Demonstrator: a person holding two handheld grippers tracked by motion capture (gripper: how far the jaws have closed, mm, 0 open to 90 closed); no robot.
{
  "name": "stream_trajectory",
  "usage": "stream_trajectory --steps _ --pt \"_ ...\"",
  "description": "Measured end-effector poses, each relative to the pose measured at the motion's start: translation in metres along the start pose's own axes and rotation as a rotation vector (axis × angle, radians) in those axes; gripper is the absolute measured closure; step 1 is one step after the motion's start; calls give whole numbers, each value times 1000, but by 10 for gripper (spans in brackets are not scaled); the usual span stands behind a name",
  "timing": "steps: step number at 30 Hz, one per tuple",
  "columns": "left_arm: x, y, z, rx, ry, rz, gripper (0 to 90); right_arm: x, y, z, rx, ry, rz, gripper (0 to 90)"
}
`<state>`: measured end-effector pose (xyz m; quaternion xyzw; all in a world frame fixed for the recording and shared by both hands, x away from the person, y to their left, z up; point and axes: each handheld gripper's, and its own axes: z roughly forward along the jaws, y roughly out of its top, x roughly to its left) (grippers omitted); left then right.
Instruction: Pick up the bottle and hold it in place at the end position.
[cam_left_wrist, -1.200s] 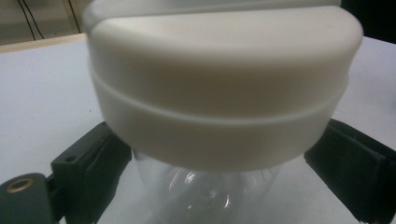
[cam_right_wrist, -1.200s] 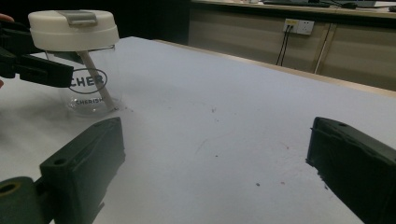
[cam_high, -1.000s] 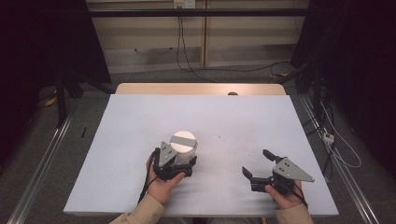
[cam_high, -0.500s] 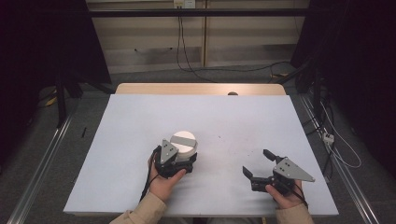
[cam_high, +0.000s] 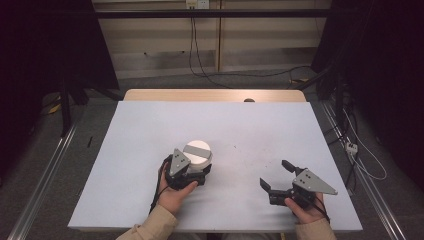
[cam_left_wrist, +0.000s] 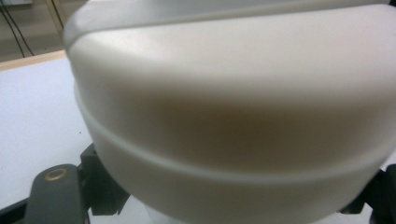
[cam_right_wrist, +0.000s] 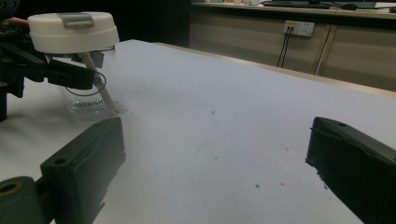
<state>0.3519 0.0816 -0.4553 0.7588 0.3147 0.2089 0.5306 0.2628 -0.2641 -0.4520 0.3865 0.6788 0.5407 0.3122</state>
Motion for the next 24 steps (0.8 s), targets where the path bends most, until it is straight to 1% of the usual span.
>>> stream_trajectory --steps 1,2,5,8,10,13,15,16,19,20,24 --pt "0 0 0 -3 -4 2 185 0 0 0 -1 1 2 37" --pt "1 0 0 -6 -11 -5 185 0 0 0 0 0 3 37" --pt "3 1 0 -4 -31 -11 185 0 0 0 -1 1 1 37" --pt "5 5 1 -10 -51 -2 185 0 0 0 -1 0 0 37" --pt "6 8 1 -17 -56 5 185 0 0 0 -1 1 2 37" --pt "9 12 3 -14 -66 14 185 0 0 1 -1 -1 1 37" --pt "11 14 5 -21 -71 12 185 0 0 1 -1 2 1 37" --pt "12 15 6 -19 -71 20 185 0 0 1 -1 3 2 37" --pt "16 18 8 -20 -65 13 185 1 0 1 1 9 -2 37" --pt "17 19 9 -27 -67 8 185 1 0 1 1 8 -4 36" --pt "19 22 14 -23 -75 18 185 1 0 2 2 10 -1 36"
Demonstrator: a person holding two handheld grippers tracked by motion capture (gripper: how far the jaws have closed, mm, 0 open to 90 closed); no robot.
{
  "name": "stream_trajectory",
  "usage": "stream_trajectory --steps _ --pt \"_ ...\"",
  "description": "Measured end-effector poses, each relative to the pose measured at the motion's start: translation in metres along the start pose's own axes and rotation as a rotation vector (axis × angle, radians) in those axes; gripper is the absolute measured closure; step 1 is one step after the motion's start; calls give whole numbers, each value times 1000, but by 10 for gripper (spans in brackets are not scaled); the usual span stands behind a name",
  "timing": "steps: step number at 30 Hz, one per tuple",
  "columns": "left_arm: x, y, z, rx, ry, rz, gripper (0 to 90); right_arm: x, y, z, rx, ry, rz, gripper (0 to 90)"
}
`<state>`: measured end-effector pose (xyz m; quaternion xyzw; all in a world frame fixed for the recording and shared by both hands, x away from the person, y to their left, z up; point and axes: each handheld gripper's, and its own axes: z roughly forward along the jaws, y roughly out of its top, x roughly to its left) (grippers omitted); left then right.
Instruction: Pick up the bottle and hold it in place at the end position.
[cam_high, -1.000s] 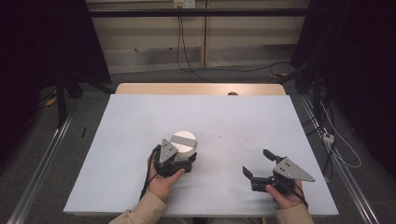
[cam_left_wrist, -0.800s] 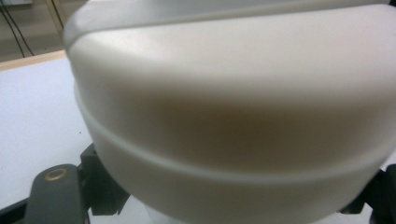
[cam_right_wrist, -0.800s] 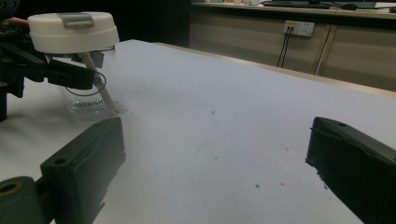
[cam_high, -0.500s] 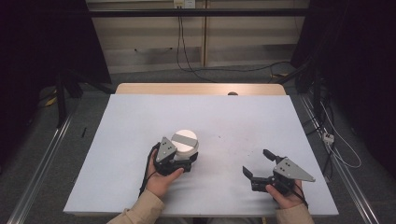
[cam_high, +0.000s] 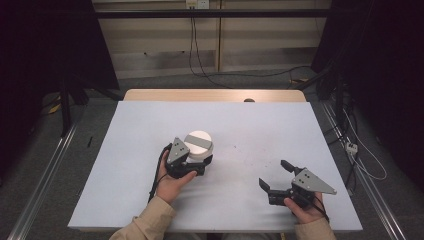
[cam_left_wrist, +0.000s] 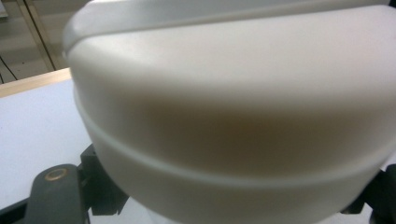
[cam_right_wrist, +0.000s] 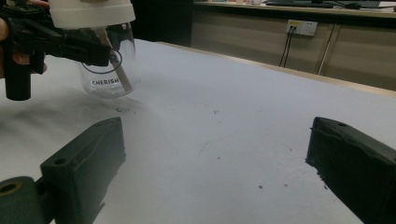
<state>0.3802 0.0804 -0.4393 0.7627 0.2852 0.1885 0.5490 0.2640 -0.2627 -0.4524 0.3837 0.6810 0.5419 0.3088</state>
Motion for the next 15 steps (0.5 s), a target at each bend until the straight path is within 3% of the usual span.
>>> stream_trajectory --steps 15 --pt "8 9 16 16 -18 11 186 0 0 1 -1 1 -2 37"
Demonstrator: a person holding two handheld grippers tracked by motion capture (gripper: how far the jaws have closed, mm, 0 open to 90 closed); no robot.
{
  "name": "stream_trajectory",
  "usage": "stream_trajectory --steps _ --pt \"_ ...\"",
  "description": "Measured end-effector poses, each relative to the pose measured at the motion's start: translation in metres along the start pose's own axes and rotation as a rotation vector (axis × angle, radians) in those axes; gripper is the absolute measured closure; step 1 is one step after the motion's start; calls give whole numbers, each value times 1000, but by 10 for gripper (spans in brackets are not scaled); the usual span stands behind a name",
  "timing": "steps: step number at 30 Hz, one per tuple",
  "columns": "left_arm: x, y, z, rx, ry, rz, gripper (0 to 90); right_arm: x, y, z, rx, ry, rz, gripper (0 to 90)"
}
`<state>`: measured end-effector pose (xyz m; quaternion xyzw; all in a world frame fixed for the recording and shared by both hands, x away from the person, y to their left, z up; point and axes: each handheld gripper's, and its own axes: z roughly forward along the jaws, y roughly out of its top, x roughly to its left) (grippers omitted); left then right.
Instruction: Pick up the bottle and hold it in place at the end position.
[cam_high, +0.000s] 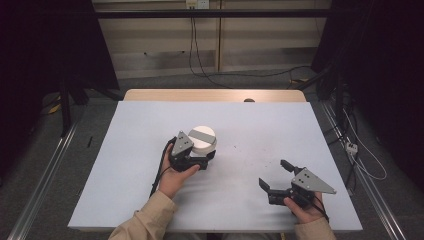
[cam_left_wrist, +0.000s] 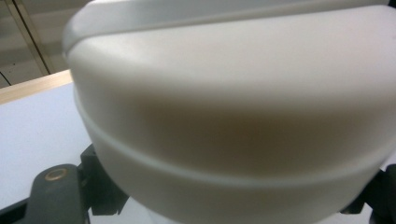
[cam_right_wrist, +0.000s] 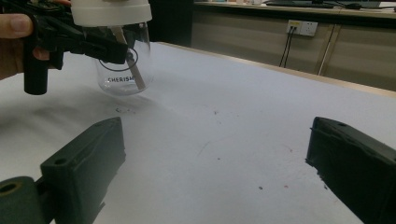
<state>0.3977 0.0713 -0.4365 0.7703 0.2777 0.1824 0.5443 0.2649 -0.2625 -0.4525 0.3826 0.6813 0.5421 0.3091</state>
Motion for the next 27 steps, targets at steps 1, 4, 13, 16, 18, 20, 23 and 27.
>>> stream_trajectory --steps 1,4,13,16,18,20,23,27 --pt "1 1 1 3 -7 2 186 0 0 0 2 3 0 37" --pt "3 2 3 6 -9 2 186 0 0 0 1 4 0 37" --pt "6 4 10 24 -14 -5 186 0 0 0 0 5 -2 37" --pt "7 6 13 30 -19 -4 186 0 0 0 0 4 -1 37" --pt "8 6 14 27 -17 -5 186 0 0 0 0 2 -1 37" --pt "8 6 15 29 -15 -7 186 0 0 0 0 2 0 37" --pt "10 5 16 27 -10 -9 186 0 0 1 0 4 -1 37" --pt "12 4 18 28 -6 -16 186 0 0 1 2 4 -2 37"
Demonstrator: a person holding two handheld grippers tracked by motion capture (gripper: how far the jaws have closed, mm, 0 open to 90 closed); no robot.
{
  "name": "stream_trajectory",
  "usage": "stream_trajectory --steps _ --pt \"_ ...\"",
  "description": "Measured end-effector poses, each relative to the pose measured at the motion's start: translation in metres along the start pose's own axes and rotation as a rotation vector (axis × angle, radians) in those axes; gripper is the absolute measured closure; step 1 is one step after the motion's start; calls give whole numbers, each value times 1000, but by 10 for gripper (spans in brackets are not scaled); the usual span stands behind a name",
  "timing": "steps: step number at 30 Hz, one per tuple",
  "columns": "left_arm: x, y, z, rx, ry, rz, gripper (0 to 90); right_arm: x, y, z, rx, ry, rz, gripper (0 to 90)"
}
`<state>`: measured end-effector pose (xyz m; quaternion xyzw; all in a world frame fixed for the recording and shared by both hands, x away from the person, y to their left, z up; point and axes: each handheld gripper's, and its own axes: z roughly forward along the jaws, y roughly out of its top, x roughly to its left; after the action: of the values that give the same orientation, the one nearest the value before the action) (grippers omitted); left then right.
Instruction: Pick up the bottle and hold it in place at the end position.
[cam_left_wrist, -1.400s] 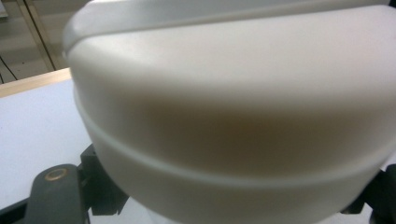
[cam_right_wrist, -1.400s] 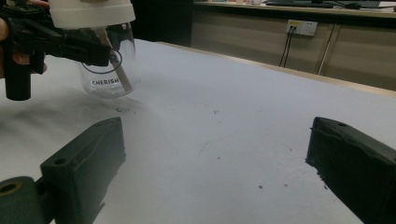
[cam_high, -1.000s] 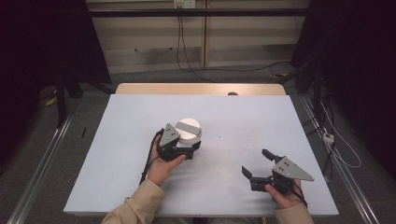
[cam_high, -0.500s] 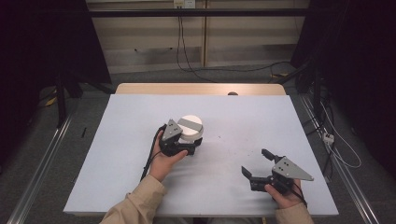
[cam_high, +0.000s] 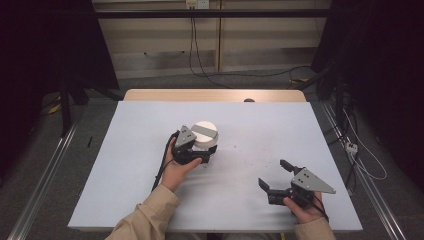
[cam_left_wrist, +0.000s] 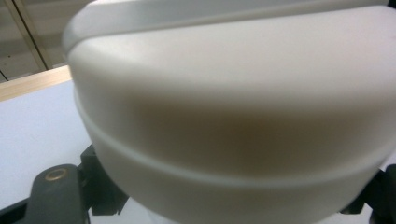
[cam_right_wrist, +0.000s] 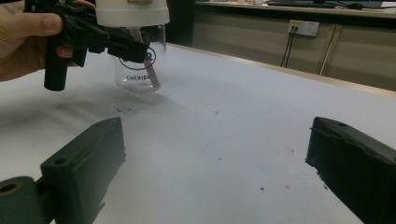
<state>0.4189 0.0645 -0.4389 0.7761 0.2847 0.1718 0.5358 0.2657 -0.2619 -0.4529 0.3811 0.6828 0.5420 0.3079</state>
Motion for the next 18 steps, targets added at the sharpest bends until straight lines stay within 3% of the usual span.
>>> stream_trajectory --steps 18 --pt "6 6 10 12 12 2 186 0 0 0 -3 -3 1 40"
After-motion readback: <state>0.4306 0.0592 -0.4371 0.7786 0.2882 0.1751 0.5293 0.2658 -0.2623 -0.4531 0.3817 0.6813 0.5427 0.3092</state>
